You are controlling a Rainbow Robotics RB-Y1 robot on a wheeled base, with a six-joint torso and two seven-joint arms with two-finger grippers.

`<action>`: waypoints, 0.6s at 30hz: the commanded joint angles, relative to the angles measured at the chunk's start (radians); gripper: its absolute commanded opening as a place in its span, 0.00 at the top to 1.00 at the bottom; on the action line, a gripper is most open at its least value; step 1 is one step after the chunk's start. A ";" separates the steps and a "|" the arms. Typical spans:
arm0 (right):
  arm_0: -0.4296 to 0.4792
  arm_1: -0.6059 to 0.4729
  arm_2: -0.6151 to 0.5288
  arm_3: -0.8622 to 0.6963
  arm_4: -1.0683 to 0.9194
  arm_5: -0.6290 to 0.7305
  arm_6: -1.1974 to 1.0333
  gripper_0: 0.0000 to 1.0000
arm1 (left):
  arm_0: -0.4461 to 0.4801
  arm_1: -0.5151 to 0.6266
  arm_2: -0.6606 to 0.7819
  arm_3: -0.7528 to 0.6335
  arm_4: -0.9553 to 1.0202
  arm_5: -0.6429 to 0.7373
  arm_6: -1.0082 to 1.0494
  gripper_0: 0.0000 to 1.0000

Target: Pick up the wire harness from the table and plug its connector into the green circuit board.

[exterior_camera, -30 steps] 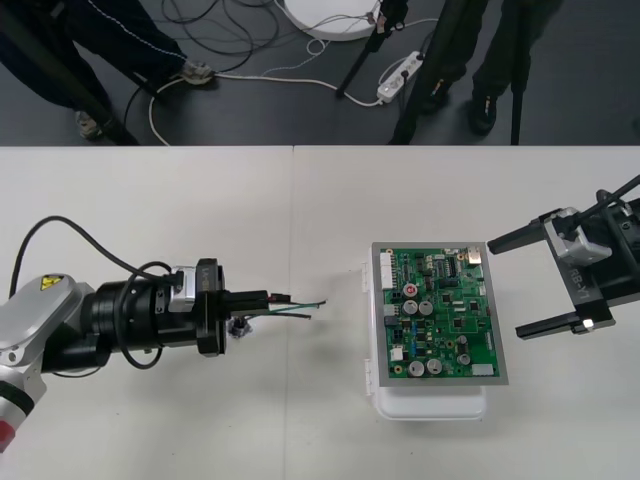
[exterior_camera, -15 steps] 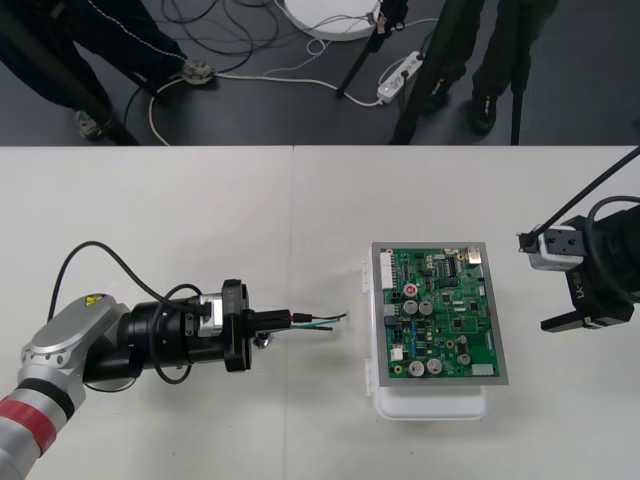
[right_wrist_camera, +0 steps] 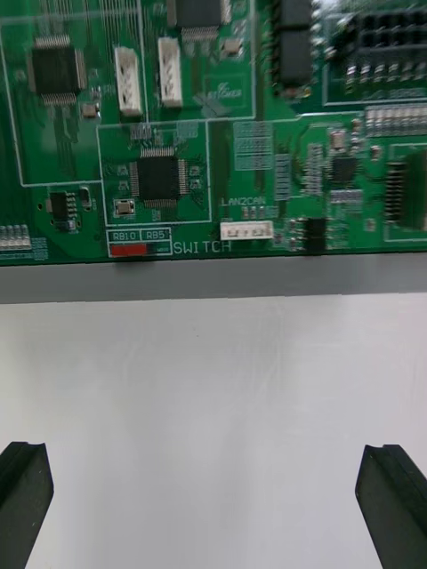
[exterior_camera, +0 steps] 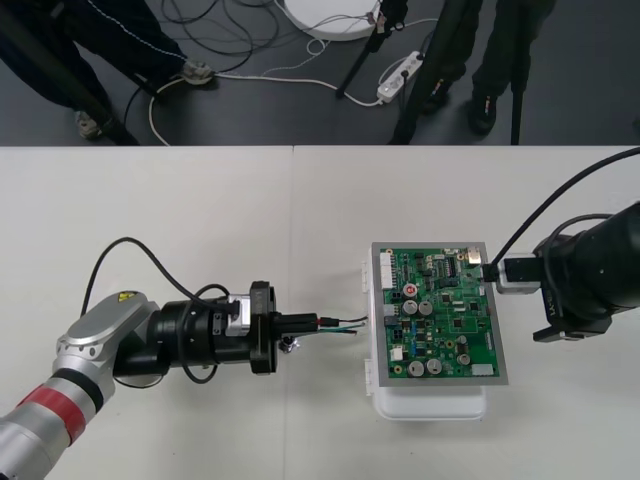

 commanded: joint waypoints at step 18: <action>-0.076 0.076 0.162 -0.041 0.194 -0.006 -0.065 0.00 | -0.063 -0.021 -0.108 -0.078 0.057 0.138 0.024 1.00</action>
